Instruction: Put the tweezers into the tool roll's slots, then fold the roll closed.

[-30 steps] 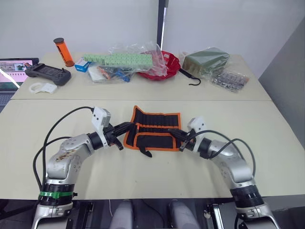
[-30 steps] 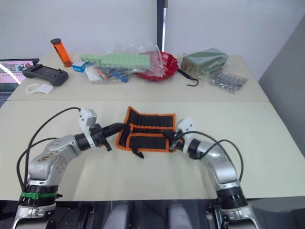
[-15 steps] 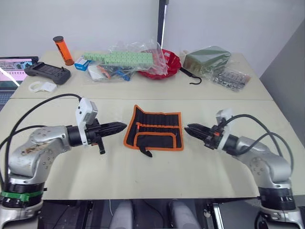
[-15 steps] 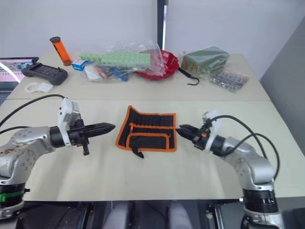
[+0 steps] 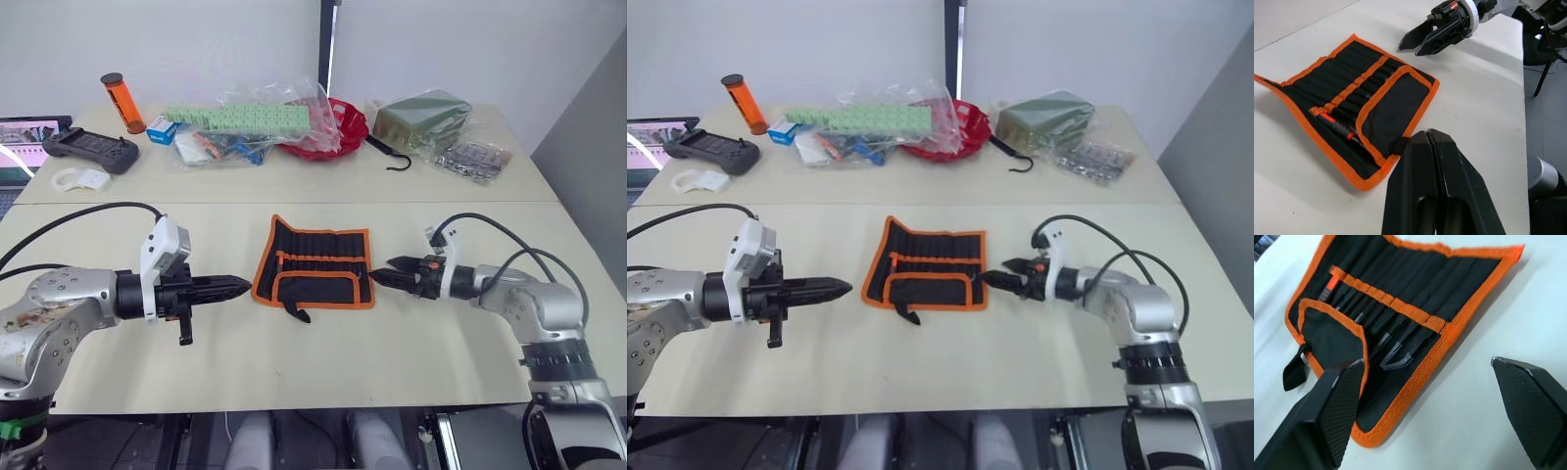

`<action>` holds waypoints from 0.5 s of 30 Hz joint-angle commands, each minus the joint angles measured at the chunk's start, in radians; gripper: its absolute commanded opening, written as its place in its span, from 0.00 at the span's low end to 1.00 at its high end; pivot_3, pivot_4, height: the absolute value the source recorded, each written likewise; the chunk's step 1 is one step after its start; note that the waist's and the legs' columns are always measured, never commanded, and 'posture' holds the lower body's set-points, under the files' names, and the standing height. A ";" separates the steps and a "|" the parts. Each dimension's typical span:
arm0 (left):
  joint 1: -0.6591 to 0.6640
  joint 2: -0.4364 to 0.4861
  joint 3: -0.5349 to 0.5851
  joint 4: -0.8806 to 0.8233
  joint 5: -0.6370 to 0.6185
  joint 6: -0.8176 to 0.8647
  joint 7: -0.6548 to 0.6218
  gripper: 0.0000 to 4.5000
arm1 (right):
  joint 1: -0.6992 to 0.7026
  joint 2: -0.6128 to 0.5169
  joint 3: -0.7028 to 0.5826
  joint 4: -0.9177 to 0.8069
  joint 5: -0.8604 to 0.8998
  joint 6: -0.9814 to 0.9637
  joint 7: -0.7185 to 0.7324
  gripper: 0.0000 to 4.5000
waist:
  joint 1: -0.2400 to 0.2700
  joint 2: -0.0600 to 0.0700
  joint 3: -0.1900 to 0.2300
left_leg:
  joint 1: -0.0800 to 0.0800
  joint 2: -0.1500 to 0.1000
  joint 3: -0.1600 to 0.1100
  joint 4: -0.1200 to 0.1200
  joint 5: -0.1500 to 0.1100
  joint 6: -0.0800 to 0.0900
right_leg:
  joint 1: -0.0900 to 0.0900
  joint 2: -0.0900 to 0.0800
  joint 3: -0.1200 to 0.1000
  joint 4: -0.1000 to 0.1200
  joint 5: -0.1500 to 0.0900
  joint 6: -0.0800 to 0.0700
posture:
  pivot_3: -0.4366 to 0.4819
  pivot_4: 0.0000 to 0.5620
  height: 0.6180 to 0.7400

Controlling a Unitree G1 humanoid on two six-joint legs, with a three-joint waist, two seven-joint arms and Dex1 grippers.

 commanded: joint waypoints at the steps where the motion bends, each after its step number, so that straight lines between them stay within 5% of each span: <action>1: 0.026 0.002 0.061 -0.041 0.000 -0.029 0.028 0.00 | -0.032 0.002 0.007 0.013 0.014 0.039 0.044 0.99 | 0.001 0.000 0.000 | 0.000 0.000 0.000 0.000 0.000 0.000 | 0.000 0.000 0.000 0.000 0.000 0.000 | 0.48 0.27 1.00; 6: 0.087 -0.001 0.114 -0.069 -0.022 -0.023 0.058 0.00 | -0.040 0.014 0.025 0.017 0.013 0.075 0.071 0.99 | 0.000 0.000 0.000 | 0.000 0.000 0.000 0.000 0.000 0.000 | 0.000 0.000 0.000 0.000 0.000 0.000 | 0.48 0.27 1.00; 15: 0.187 -0.004 0.172 -0.105 -0.030 -0.033 0.068 0.62 | -0.067 0.048 -0.015 0.077 0.043 0.122 0.087 1.00 | -0.003 0.000 0.000 | 0.001 0.001 0.000 0.000 0.000 0.000 | 0.000 0.000 0.000 0.000 0.000 0.000 | 0.48 0.27 1.00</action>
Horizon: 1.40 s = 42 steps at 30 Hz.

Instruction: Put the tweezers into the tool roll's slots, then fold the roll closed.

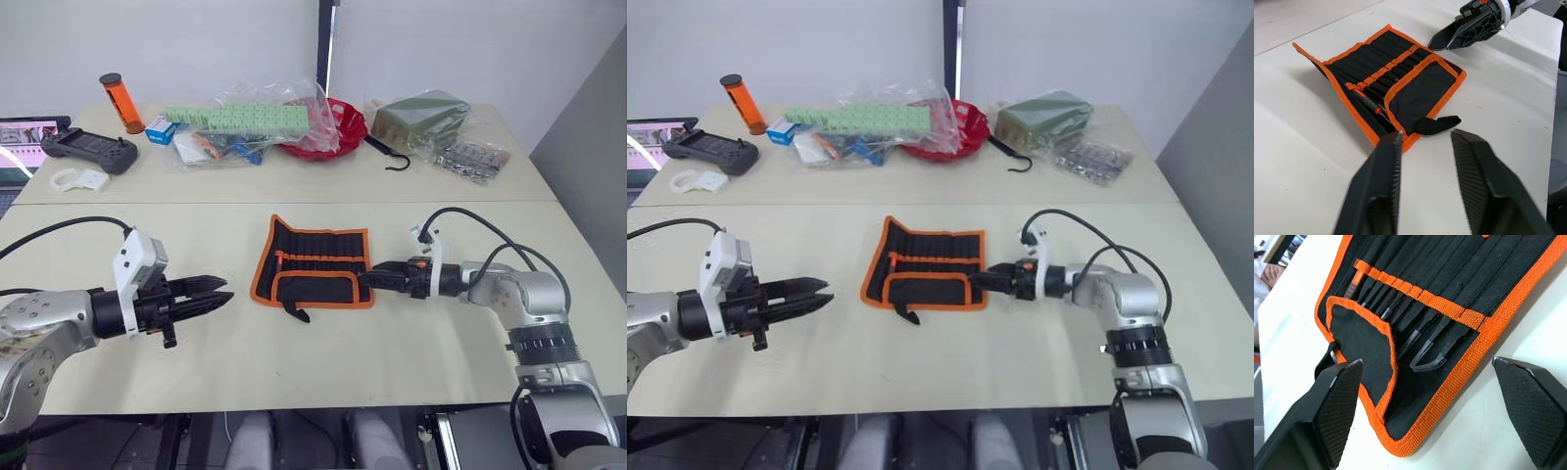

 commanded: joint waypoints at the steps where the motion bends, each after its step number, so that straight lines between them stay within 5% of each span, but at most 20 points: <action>1: 0.019 0.001 0.046 -0.034 -0.014 -0.020 0.005 0.70 | -0.020 0.018 -0.027 0.024 0.034 0.044 0.018 1.00 | -0.001 0.000 0.000 | 0.000 0.000 0.000 0.000 0.000 0.000 | 0.000 0.000 0.000 0.000 0.000 0.000 | 0.48 0.27 1.00; 5: 0.033 -0.001 0.051 -0.040 -0.013 -0.025 0.010 0.99 | -0.032 0.023 -0.045 0.044 0.047 0.080 0.029 1.00 | 0.000 0.000 0.000 | 0.000 0.000 0.000 0.000 0.000 0.000 | 0.000 0.000 0.000 0.000 0.000 0.000 | 0.48 0.27 1.00; 20: 0.044 0.000 0.011 -0.029 0.027 -0.056 0.008 0.99 | -0.057 0.045 -0.033 0.057 0.046 0.143 0.043 1.00 | -0.001 0.000 0.000 | 0.000 0.000 0.000 0.000 0.000 0.000 | 0.000 0.000 0.000 0.000 0.000 0.000 | 0.48 0.27 1.00; 34: 0.052 -0.002 0.002 0.001 0.059 -0.086 0.006 1.00 | -0.040 0.037 -0.118 0.061 0.083 0.190 0.012 0.02 | 0.002 0.001 0.000 | 0.000 0.000 0.000 0.000 0.000 0.000 | 0.000 0.000 0.000 0.000 0.000 0.000 | 0.48 0.27 1.00; 42: 0.024 -0.007 -0.039 0.043 0.082 -0.121 -0.007 1.00 | 0.021 -0.042 -0.164 -0.049 0.126 0.251 0.014 0.02 | 0.004 0.002 0.001 | -0.001 -0.001 0.000 0.000 0.000 0.000 | 0.000 0.000 0.000 0.000 0.000 0.000 | 0.48 0.27 1.00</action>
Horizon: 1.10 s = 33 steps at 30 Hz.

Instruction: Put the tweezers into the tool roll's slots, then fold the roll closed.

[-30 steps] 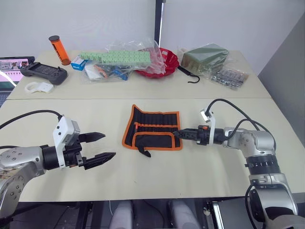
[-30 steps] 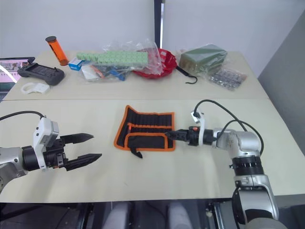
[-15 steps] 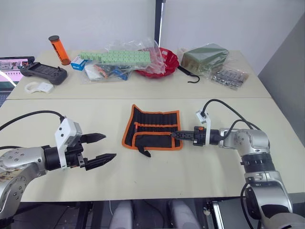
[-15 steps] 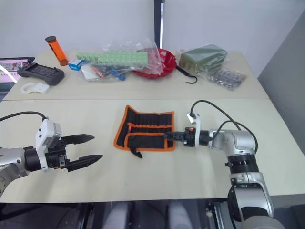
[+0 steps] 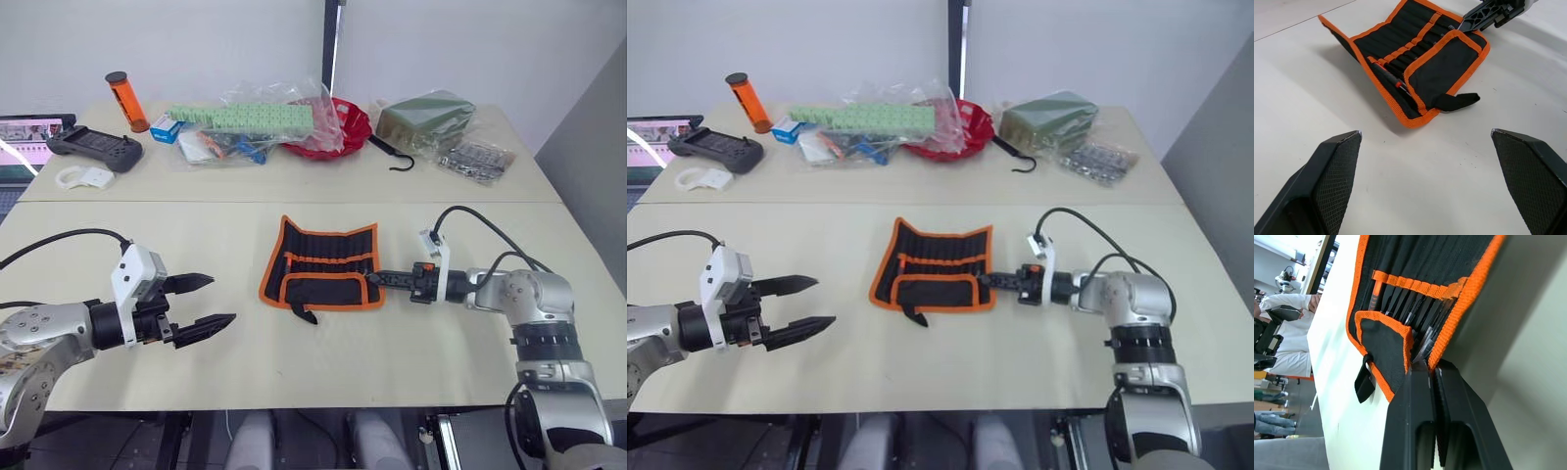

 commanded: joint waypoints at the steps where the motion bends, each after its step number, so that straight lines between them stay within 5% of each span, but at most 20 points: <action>1: -0.029 0.000 -0.012 0.014 0.013 -0.035 -0.014 1.00 | 0.003 -0.044 -0.049 -0.068 0.040 0.025 0.007 0.02 | -0.002 0.000 0.000 | 0.000 0.000 0.000 0.000 0.000 0.000 | 0.000 0.000 0.000 0.000 0.000 0.000 | 0.48 0.27 1.00; 14: -0.032 -0.022 -0.060 0.031 0.047 -0.073 -0.013 1.00 | -0.017 -0.138 0.078 -0.308 -0.040 0.022 -0.083 0.02 | -0.004 0.000 0.000 | 0.000 0.000 0.000 0.000 0.000 0.000 | 0.000 0.000 0.000 0.000 0.000 0.000 | 0.48 0.27 1.00; 18: -0.024 -0.028 -0.060 0.022 0.050 -0.073 -0.011 1.00 | -0.119 -0.151 0.121 -0.329 0.014 0.199 -0.088 0.02 | -0.006 0.001 0.001 | 0.000 0.000 0.000 0.000 0.000 0.000 | -0.001 0.000 0.000 0.000 0.000 0.000 | 0.48 0.27 1.00; 24: -0.016 -0.038 -0.073 0.007 0.052 -0.071 0.005 1.00 | -0.288 -0.047 0.123 -0.213 0.013 0.345 -0.147 0.02 | -0.004 0.001 0.001 | 0.000 0.000 0.000 0.000 0.000 0.000 | -0.001 0.000 0.000 0.000 0.000 0.000 | 0.48 0.27 1.00; 33: -0.049 -0.033 -0.101 0.017 0.064 -0.068 0.011 1.00 | -0.298 0.073 0.194 -0.167 -0.019 0.357 -0.212 0.02 | -0.003 0.001 0.001 | -0.003 0.000 0.000 0.000 0.000 0.000 | -0.003 0.000 0.000 0.000 0.000 0.000 | 0.48 0.27 1.00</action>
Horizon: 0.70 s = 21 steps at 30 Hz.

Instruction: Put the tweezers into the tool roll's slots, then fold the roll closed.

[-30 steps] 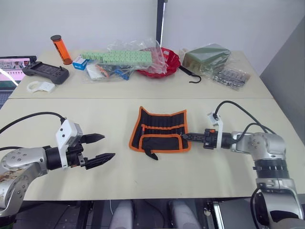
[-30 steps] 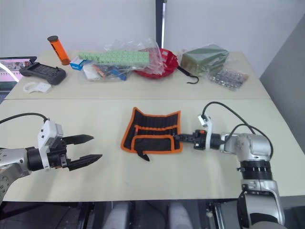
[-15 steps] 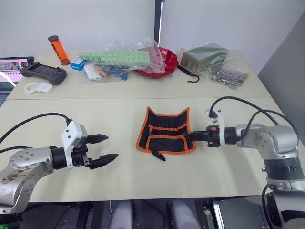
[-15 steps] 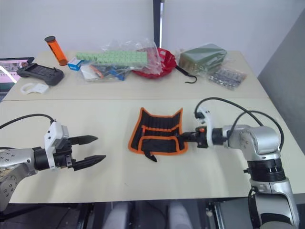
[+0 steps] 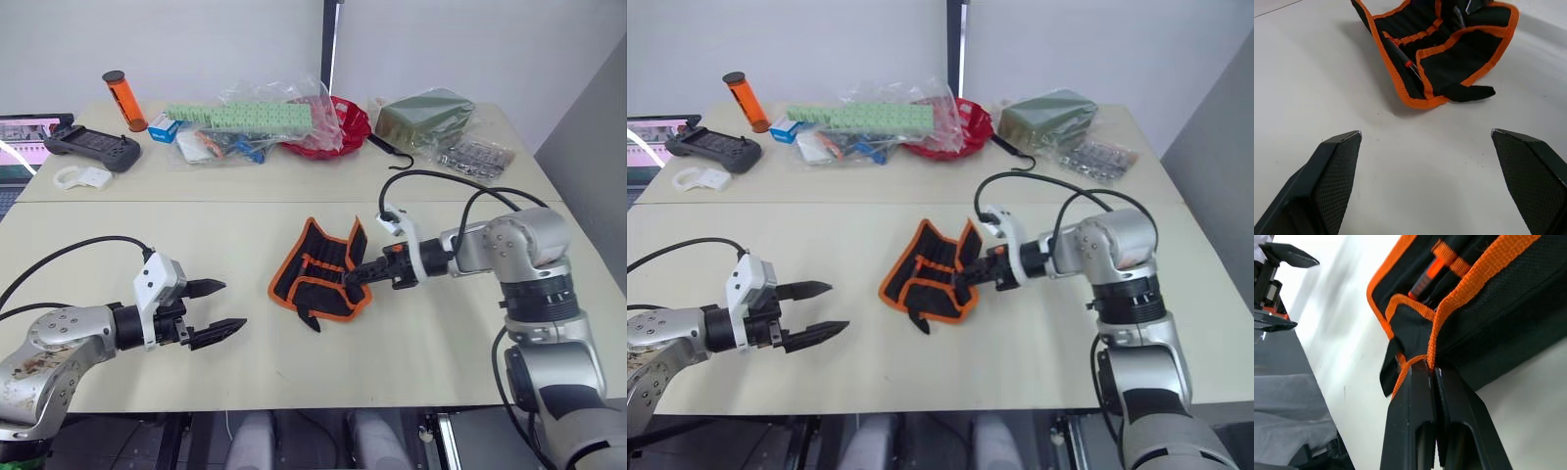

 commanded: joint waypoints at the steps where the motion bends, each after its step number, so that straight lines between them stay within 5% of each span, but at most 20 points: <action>1: -0.022 0.004 -0.003 -0.019 0.001 -0.009 -0.002 1.00 | 0.000 0.038 0.012 0.012 -0.023 -0.020 -0.041 0.02 | -0.001 0.000 0.000 | 0.000 0.000 0.000 0.000 0.000 0.000 | 0.000 0.000 0.000 0.000 0.000 0.000 | 0.48 0.27 1.00; 12: -0.044 0.004 -0.032 -0.015 0.009 -0.009 -0.001 1.00 | 0.004 0.130 0.028 0.123 -0.107 -0.088 -0.125 0.02 | -0.002 0.000 0.000 | -0.001 0.000 0.000 0.000 0.000 0.000 | -0.001 0.000 0.000 0.002 0.000 0.000 | 0.48 0.27 1.00; 21: -0.065 0.005 -0.057 -0.003 0.026 -0.013 -0.010 1.00 | 0.014 0.143 -0.045 0.112 -0.039 -0.010 -0.090 0.66 | -0.003 0.000 0.000 | 0.000 0.000 0.000 0.001 0.000 0.000 | -0.001 0.000 0.000 0.003 0.000 0.000 | 0.48 0.27 1.00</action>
